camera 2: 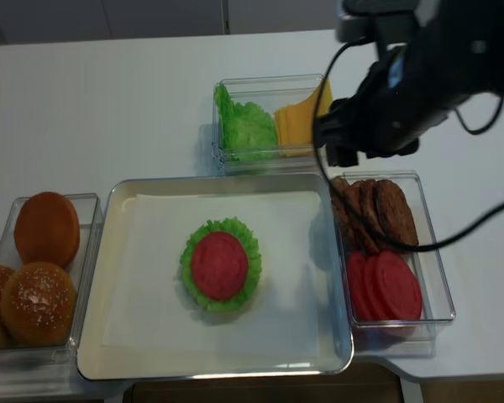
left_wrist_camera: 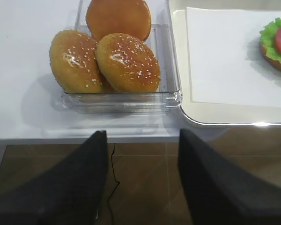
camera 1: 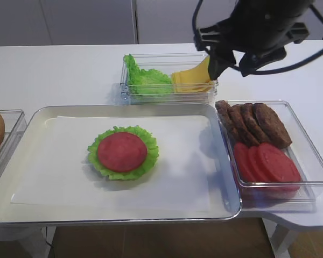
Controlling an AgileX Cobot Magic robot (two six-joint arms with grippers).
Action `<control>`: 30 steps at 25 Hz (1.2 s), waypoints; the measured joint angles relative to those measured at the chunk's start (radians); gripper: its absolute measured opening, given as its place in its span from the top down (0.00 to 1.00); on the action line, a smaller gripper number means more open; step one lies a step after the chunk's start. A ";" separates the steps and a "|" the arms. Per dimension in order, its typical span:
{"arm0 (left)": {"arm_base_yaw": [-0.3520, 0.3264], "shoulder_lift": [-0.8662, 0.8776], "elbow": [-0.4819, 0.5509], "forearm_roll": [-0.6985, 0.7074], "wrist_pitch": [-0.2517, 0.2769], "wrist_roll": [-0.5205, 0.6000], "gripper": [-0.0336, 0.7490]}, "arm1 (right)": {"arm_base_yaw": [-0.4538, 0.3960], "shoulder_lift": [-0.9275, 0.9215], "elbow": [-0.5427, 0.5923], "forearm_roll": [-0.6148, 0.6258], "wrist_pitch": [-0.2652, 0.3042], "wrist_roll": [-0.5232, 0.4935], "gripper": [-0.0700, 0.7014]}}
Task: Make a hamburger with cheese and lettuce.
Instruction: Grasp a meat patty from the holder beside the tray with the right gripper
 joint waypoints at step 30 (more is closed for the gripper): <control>0.000 0.000 0.000 0.000 0.000 0.000 0.49 | 0.045 0.285 -0.154 -0.135 0.157 0.068 0.43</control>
